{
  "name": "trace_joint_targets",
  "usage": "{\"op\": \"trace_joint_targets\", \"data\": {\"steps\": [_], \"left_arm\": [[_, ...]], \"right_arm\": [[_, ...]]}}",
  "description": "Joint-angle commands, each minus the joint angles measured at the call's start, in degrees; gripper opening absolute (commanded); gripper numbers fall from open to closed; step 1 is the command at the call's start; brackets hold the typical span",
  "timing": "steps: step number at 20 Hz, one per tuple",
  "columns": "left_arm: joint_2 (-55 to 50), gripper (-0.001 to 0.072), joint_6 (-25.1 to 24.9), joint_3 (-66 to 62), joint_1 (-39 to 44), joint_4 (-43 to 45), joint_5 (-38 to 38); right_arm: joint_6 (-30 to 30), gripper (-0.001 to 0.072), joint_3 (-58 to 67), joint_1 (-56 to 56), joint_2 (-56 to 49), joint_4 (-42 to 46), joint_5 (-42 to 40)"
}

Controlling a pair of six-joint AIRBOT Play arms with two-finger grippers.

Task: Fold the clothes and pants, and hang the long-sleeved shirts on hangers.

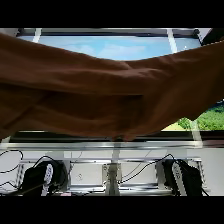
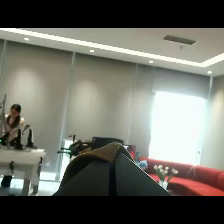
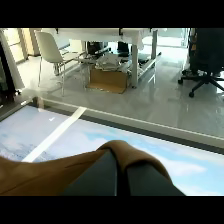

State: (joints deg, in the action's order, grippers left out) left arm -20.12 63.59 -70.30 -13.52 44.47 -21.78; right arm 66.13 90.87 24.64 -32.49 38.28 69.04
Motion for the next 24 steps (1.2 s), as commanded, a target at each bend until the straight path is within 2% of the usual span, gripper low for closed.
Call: {"op": "trace_joint_targets", "data": {"steps": [1,4,5,11,13,16,18,21,24], "left_arm": [[-1.81,0.0014,0.83,2.19,-0.02,0.02,-4.15],[-8.44,0.0014,7.69,5.62,-0.02,0.0,-10.34],[-11.89,0.0014,8.52,6.36,0.07,-0.31,-11.78],[-36.72,0.0015,8.39,6.58,7.48,-1.68,-11.19],[-44.37,0.0015,8.07,6.56,11.19,-1.68,-5.73],[-52.26,0.0015,8.0,6.56,15.26,-1.68,10.08],[-55.1,0.0015,8.0,6.56,16.68,-1.66,16.85],[-57.46,0.0015,7.98,6.56,16.68,-0.7,18.29],[-59.76,0.0014,8.0,6.58,16.2,1.92,13.31]], "right_arm": [[1.88,0.0013,0.61,-0.04,-3.1,0.42,-1.86],[4.0,0.0013,0.61,-0.04,-10.71,0.31,-1.51],[4.0,0.0013,0.61,-0.07,-14.14,-0.15,-0.81],[4.02,0.0013,0.5,-3.69,-35.58,-0.76,1.62],[3.93,0.0014,0.5,-7.87,-42.01,-0.5,-2.19],[3.89,0.0014,0.5,-12.55,-49.88,1.03,-12.22],[3.91,0.0013,0.5,-14.32,-53.96,2.93,-17.68],[3.93,0.0013,0.5,-15.02,-58.49,7.45,-20.7],[6.51,0.0013,0.5,-14.99,-61.64,14.82,-20.2]]}}
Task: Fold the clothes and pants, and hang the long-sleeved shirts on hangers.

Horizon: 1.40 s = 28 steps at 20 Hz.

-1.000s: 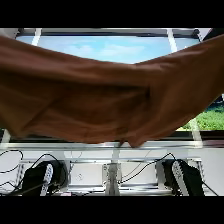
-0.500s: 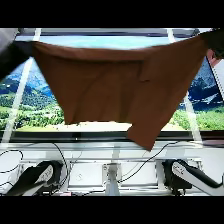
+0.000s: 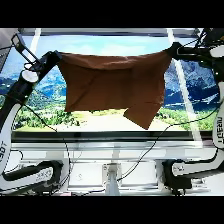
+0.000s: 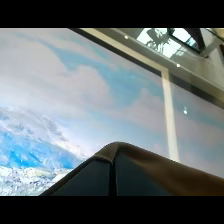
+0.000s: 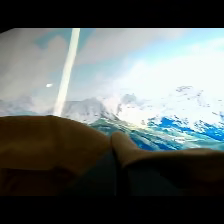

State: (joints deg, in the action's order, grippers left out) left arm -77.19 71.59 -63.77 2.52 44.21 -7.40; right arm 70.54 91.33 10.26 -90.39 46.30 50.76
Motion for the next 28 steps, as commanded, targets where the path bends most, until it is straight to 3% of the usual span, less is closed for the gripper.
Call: {"op": "trace_joint_targets", "data": {"steps": [1,4,8,13,17,21,24,28], "left_arm": [[-3.89,0.0014,-0.02,0.04,0.0,3.02,-3.23],[-8.04,0.0014,0.02,0.02,-0.55,3.74,-6.54],[-10.99,0.0014,0.04,0.0,-1.53,3.69,-5.53],[-11.04,0.0014,0.04,-1.09,-0.68,2.64,11.28],[-11.74,0.0015,0.0,-1.57,1.29,2.95,22.1],[-15.76,0.0015,0.0,-1.57,2.73,3.78,17.38],[-17.97,0.0014,-0.04,-1.57,2.36,3.8,10.1],[-18.16,0.0014,-0.02,-1.57,-0.39,4.9,0.39]], "right_arm": [[2.51,0.0013,0.04,-0.61,-4.79,7.63,-1.64],[2.49,0.0013,0.04,-0.66,-8.02,7.89,-1.18],[2.49,0.0013,0.04,-0.68,-10.75,7.69,-3.93],[2.47,0.0014,0.04,-1.22,-10.97,2.47,-16.35],[1.77,0.0013,0.04,-5.77,-11.87,5.03,-25.2],[1.81,0.0013,0.04,-10.29,-15.72,13.22,-25.14],[2.12,0.0013,0.04,-10.32,-17.62,17.25,-20.74],[2.6,0.0014,0.04,-7.93,-17.59,17.99,-15.91]]}}
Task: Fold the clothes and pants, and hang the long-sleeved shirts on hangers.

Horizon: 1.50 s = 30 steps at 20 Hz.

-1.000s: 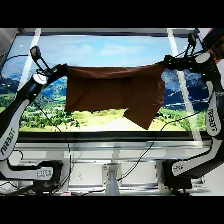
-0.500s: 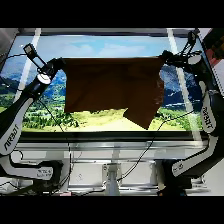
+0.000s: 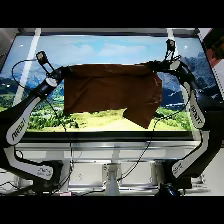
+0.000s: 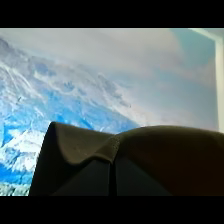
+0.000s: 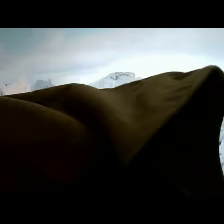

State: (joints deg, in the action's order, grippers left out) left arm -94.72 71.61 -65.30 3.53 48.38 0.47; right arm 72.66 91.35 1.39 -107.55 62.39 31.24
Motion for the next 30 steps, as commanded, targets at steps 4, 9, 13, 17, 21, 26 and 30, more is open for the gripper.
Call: {"op": "trace_joint_targets", "data": {"steps": [4,9,13,17,21,26,30], "left_arm": [[-0.57,0.0025,-0.04,-0.04,-2.32,0.68,-11.65],[1.86,0.0705,-0.02,-0.07,-2.32,0.94,-12.44],[9.46,0.0703,-0.02,-0.11,-4.96,6.1,-16.28],[20.09,0.0668,-0.02,-0.09,-11.63,6.1,-31.19],[30.56,0.0534,-0.04,-0.09,-17.88,6.19,-39.98],[38.29,0.035,0.02,-0.04,-19.67,17.73,-57.02],[40.17,0.0325,3.39,2.16,-21.24,18.05,-56.46]], "right_arm": [[1.9,0.0129,0.02,2.14,-0.42,1.9,7.02],[1.84,0.0609,1.46,2.47,0.22,3.08,15.28],[4.7,0.0402,6.19,5.46,2.34,11.21,28.76],[5.27,0.0012,8.76,12.39,7.17,12.11,45.97],[4.02,0.0012,8.74,17.49,17.38,10.69,51.98],[2.32,0.0011,2.47,21.2,29.9,9.75,55.52],[-0.57,0.0011,-18.99,27.63,41.97,0.87,49.05]]}}
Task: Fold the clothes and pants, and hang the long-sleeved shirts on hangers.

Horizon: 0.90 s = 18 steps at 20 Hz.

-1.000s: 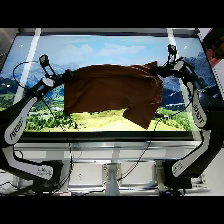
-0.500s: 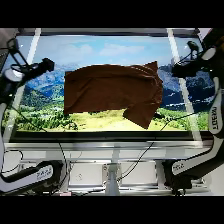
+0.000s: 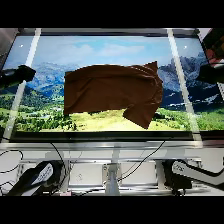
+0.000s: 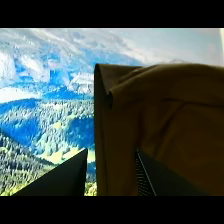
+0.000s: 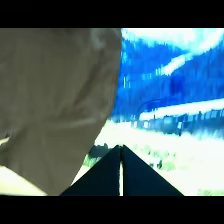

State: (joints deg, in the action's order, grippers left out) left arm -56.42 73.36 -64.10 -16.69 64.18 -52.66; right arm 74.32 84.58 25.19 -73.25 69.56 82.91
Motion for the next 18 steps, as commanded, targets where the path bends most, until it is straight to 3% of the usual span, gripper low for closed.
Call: {"op": "trace_joint_targets", "data": {"steps": [1,4,5,6,7,11,15,18], "left_arm": [[1.84,0.0325,1.66,1.29,-1.03,2.23,-2.82],[1.75,0.0325,1.66,2.6,-1.01,2.23,-1.36],[1.44,0.0325,1.64,2.8,-1.01,2.23,-1.2],[0.94,0.0325,1.66,2.82,-1.01,2.23,-1.2],[0.37,0.0325,1.64,2.82,-1.01,2.21,-1.18],[-1.86,0.0325,1.64,2.84,-1.01,2.23,-1.11],[-3.65,0.0325,1.64,2.86,-1.01,2.23,-1.14],[-4.35,0.0325,1.62,2.86,-1.01,2.23,-1.07]], "right_arm": [[-3.06,0.0011,-18.75,4.7,9.99,-9.05,-4.13],[-3.5,0.0013,-36.63,4.31,12.57,-15.54,-9.11],[-3.54,0.0058,-40.48,3.63,12.13,-16.37,-10.6],[-3.54,0.0278,-43.82,2.82,11.54,-16.37,-12.92],[-3.54,0.0391,-46.1,2.1,10.88,-16.44,-15.19],[-3.8,0.039,-49.0,-0.7,6.01,-18.01,-21.77],[-8.57,0.0392,-48.98,-2.99,-1.07,-25.9,-24.28],[-13.27,0.0438,-48.89,-3.89,-6.99,-32.3,-24.22]]}}
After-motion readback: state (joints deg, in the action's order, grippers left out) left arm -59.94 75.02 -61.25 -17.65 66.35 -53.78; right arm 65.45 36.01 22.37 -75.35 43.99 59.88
